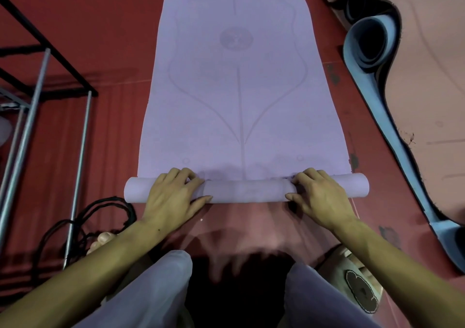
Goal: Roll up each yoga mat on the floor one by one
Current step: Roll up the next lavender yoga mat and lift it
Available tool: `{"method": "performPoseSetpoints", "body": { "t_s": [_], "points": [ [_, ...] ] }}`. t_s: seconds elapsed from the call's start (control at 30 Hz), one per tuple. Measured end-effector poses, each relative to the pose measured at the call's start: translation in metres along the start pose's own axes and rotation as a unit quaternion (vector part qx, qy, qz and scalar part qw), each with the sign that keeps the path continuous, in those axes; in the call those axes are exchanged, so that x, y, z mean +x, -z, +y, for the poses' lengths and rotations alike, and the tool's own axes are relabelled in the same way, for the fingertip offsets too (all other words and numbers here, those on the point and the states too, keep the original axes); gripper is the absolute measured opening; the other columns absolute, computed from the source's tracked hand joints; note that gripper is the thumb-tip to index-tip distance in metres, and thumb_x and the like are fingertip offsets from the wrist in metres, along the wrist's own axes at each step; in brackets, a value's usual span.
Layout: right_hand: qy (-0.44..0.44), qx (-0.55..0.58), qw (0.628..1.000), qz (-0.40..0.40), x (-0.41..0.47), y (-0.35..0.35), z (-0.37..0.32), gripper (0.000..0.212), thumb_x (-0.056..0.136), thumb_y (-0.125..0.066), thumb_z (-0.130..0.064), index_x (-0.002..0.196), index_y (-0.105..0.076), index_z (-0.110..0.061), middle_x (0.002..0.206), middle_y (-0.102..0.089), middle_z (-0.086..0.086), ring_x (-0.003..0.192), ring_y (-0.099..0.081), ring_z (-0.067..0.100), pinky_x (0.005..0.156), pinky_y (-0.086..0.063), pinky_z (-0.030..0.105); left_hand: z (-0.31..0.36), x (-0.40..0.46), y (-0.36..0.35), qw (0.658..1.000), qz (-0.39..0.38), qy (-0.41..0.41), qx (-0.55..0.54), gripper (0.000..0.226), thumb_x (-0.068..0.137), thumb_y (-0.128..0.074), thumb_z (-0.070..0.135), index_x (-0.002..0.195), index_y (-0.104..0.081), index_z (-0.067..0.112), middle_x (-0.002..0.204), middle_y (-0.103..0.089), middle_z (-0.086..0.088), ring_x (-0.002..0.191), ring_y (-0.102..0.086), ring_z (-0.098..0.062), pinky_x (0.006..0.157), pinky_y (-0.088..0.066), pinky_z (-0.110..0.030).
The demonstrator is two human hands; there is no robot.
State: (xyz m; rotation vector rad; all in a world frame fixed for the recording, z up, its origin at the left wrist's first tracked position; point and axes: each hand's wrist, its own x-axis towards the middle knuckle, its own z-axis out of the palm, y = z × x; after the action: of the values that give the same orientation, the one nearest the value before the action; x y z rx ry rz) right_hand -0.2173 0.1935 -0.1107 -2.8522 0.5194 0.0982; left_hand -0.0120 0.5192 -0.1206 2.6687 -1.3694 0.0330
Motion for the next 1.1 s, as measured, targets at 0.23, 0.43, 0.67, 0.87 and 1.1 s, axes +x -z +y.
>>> {"method": "performPoseSetpoints", "body": {
  "t_s": [0.23,0.43,0.67,0.87,1.1],
  "points": [
    [-0.018,-0.050,0.997,0.054,0.002,-0.008,0.002,0.032,0.092,-0.072,-0.051,0.112,-0.076,-0.027,0.112,-0.063,0.000,0.093,-0.052,0.034,0.077,-0.050,0.047,-0.003,-0.002,0.005,1.000,-0.010,-0.005,0.006,0.056,0.084,-0.064,0.061,0.123,-0.069,0.020,0.111,-0.072,0.003,0.096,-0.066,-0.027,0.087,-0.052,-0.043],
    [0.050,-0.080,0.991,0.091,-0.011,-0.021,0.000,0.050,0.111,-0.041,-0.045,0.143,-0.060,-0.012,0.132,-0.066,0.007,0.115,-0.057,0.038,0.104,-0.044,0.049,-0.004,-0.002,0.004,0.994,-0.067,-0.018,0.084,0.052,0.088,-0.070,0.049,0.128,-0.072,0.016,0.141,-0.062,-0.015,0.111,-0.066,-0.037,0.096,-0.051,-0.051],
    [0.026,-0.095,0.995,0.012,-0.004,-0.019,0.013,0.060,0.103,-0.041,-0.059,0.156,-0.044,-0.033,0.150,-0.054,-0.005,0.138,-0.044,0.044,0.120,-0.017,0.067,-0.008,0.002,0.006,0.989,-0.110,0.008,0.097,0.077,0.071,-0.091,0.047,0.139,-0.066,0.019,0.125,-0.068,-0.014,0.111,-0.064,-0.039,0.102,-0.049,-0.058],
    [0.026,-0.085,0.996,-0.021,0.010,-0.006,0.022,0.056,0.101,-0.034,-0.067,0.145,-0.055,-0.038,0.131,-0.066,-0.010,0.112,-0.058,0.031,0.108,-0.035,0.057,-0.017,0.023,0.016,0.991,-0.127,-0.010,0.040,0.054,0.079,-0.087,0.046,0.124,-0.072,0.020,0.092,-0.072,-0.002,0.078,-0.069,-0.028,0.065,-0.055,-0.038],
    [0.033,-0.065,0.990,-0.120,0.010,0.012,0.022,0.061,0.095,-0.020,-0.082,0.145,-0.043,-0.054,0.125,-0.063,-0.021,0.104,-0.059,0.024,0.092,-0.043,0.047,-0.022,0.026,0.029,0.982,-0.187,0.004,0.003,0.052,0.095,-0.060,0.064,0.142,-0.055,0.044,0.116,-0.069,0.010,0.106,-0.067,-0.021,0.075,-0.044,-0.034]
  ]
}}
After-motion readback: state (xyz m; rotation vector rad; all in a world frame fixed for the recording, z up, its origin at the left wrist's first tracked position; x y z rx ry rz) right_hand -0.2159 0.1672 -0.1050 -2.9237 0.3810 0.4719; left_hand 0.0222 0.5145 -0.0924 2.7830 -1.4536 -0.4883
